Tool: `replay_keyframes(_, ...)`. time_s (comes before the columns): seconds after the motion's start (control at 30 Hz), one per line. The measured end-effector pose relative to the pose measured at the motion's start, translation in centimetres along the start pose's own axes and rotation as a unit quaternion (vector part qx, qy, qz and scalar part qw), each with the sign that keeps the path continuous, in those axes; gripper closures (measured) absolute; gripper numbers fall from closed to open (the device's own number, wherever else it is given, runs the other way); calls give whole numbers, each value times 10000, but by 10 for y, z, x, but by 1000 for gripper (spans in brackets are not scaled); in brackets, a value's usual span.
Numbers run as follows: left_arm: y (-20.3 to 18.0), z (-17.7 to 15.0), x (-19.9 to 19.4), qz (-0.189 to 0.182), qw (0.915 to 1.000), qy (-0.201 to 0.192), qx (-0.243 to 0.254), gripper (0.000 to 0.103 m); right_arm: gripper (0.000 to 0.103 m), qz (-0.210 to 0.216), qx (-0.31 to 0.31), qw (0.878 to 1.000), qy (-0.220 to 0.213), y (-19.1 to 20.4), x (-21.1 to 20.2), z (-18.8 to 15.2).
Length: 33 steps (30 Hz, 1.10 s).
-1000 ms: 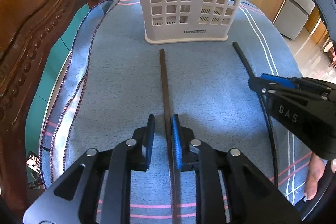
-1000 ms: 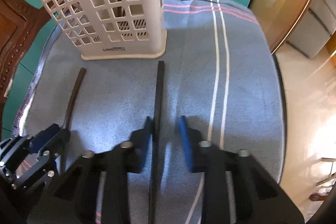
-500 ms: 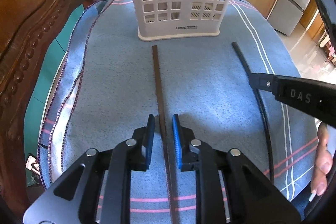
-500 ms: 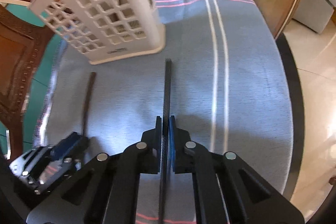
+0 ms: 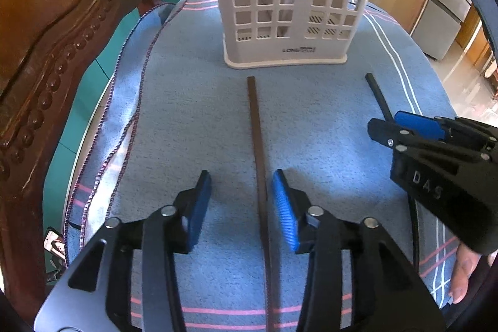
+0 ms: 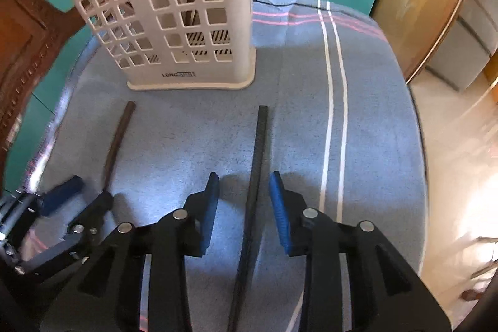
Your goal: Organize utensils
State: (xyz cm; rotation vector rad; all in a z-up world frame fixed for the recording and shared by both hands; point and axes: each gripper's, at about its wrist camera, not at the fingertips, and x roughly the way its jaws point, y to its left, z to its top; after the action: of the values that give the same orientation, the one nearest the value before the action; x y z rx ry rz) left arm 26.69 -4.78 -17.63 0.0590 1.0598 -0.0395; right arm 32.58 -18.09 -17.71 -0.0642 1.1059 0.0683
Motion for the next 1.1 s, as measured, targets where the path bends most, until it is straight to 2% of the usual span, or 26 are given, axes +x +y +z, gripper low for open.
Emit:
replay_keyframes(0.07, 2, 0, 0, -12, 10000, -13, -32, 57, 77, -27, 1, 10000, -20, 3, -1, -3)
replay_keyframes(0.1, 2, 0, 0, -8, 10000, -17, -21, 57, 90, -47, 28, 10000, -9, 4, -2, -4)
replay_keyframes(0.13, 1, -1, 0, 0, 10000, -23, -2, 59, 95, -61, 49, 10000, 4, 5, -3, -6)
replay_keyframes(0.17, 0, -1, 0, -28, 10000, -35, 34, 61, 95, -34, 110, 9999, 22, 3, -5, -7)
replay_keyframes(0.23, 0, -2, -2, -78, 9999, -24, 68, 76, 96, 31, 270, 9996, 57, -4, -5, -8)
replay_keyframes(0.33, -6, -4, -5, -131, 9997, -3, 221, 86, 97, -30, 361, 9993, 104, -15, -4, -6)
replay_keyframes(0.47, -4, -4, -7, -370, 9992, 54, 170, 86, 96, 236, 451, 9986, 161, -19, -6, -6)
replay_keyframes(0.57, 10, 2, -8, -318, 9995, 1, -49, 85, 94, 414, 608, 9973, 90, -30, -10, -1)
replay_keyframes(0.73, 16, 7, -7, -308, 9990, 27, -321, 71, 77, 385, 910, 9951, -95, -45, -19, 5)
replay_keyframes(0.83, 17, 12, -2, -280, 9989, 44, -369, 64, 76, 363, 943, 9949, -77, -49, -15, 7)
replay_keyframes(1.1, 10, 20, 14, -6, 9996, -6, -300, 60, 76, 209, 616, 9979, -2, -39, -7, 10)
